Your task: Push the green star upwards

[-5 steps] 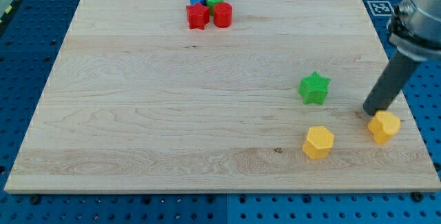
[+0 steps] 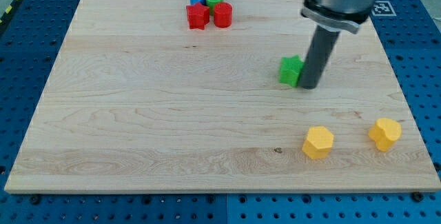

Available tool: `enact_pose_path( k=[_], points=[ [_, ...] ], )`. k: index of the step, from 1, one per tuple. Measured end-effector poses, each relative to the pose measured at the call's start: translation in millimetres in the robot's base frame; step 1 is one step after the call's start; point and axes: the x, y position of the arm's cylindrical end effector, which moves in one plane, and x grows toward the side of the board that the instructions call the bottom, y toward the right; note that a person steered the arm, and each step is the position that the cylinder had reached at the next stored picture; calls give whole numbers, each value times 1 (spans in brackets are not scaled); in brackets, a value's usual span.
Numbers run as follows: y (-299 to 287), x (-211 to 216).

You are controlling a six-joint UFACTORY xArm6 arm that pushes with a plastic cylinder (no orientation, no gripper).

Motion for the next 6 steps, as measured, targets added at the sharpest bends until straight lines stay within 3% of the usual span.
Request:
enact_pose_path(
  k=[2,5,6],
  points=[
    [-60,-16],
    [-2,-69],
    [-9,-93]
  ],
)
